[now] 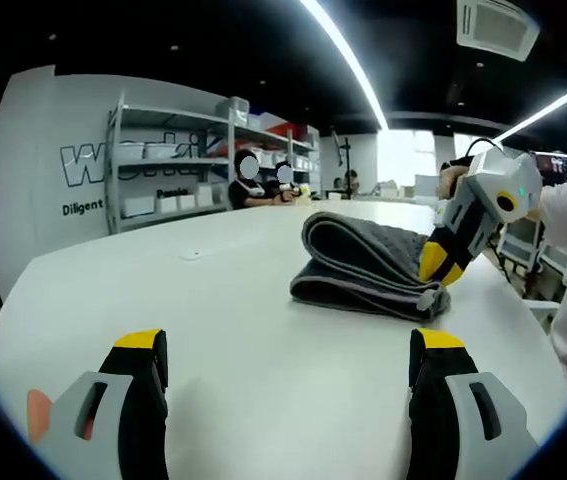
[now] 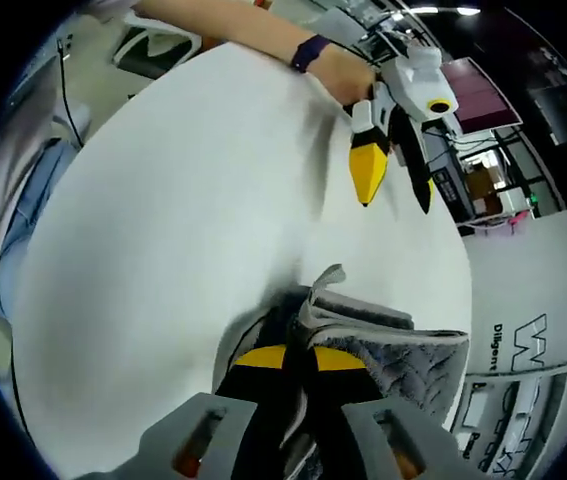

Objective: Fold the towel on the table until its edges align and the towel forms a compact rectangular stack.

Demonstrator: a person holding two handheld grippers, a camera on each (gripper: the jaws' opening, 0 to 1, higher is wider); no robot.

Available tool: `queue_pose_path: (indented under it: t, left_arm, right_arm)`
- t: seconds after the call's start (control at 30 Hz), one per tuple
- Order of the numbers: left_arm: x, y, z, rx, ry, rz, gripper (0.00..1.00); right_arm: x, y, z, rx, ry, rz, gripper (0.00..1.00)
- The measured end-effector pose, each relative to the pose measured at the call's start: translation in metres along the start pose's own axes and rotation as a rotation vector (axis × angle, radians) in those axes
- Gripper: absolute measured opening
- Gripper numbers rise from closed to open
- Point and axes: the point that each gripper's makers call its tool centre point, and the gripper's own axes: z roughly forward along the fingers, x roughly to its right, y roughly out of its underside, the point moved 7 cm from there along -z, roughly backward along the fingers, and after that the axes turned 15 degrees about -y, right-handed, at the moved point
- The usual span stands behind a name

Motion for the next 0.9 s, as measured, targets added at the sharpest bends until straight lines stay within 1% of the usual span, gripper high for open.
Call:
queue_pose_path:
  t: [0.1, 0.27, 0.33, 0.37, 0.4, 0.43, 0.5, 0.67, 0.8, 0.9]
  left_arm:
    - [0.0, 0.001, 0.001, -0.005, -0.001, 0.001, 0.99]
    - [0.002, 0.001, 0.001, -0.005, 0.001, 0.006, 0.99]
    - [0.002, 0.001, 0.0, -0.006, 0.001, 0.008, 0.99]
    - [0.002, 0.001, 0.0, -0.006, 0.001, 0.007, 0.99]
    - [0.002, 0.001, 0.0, -0.007, 0.0, 0.007, 0.99]
    - [0.001, 0.002, 0.0, -0.009, -0.001, 0.006, 0.99]
    - [0.001, 0.003, 0.0, -0.013, -0.003, 0.006, 0.99]
    - [0.001, 0.004, 0.001, -0.016, -0.001, 0.006, 0.99]
    - [0.0, 0.005, 0.002, -0.023, 0.0, 0.008, 0.99]
    - [0.0, 0.006, 0.002, -0.031, 0.0, 0.009, 0.99]
  right_arm:
    - [-0.001, 0.0, 0.003, -0.007, -0.006, -0.033, 0.03]
    - [0.0, -0.002, 0.004, -0.034, -0.036, -0.051, 0.03]
    - [0.002, -0.004, 0.005, -0.044, -0.067, -0.062, 0.02]
    - [0.004, -0.004, 0.005, -0.047, -0.094, -0.058, 0.02]
    - [0.004, -0.004, 0.005, -0.048, -0.124, -0.071, 0.02]
    - [0.006, -0.004, 0.005, -0.05, -0.134, -0.074, 0.02]
    - [0.008, -0.005, 0.006, -0.045, -0.172, -0.042, 0.02]
    - [0.013, -0.005, 0.008, -0.038, -0.234, -0.023, 0.02]
    - [0.015, -0.007, 0.01, -0.055, -0.269, -0.017, 0.02]
    - [0.014, -0.007, 0.009, -0.052, -0.282, -0.013, 0.02]
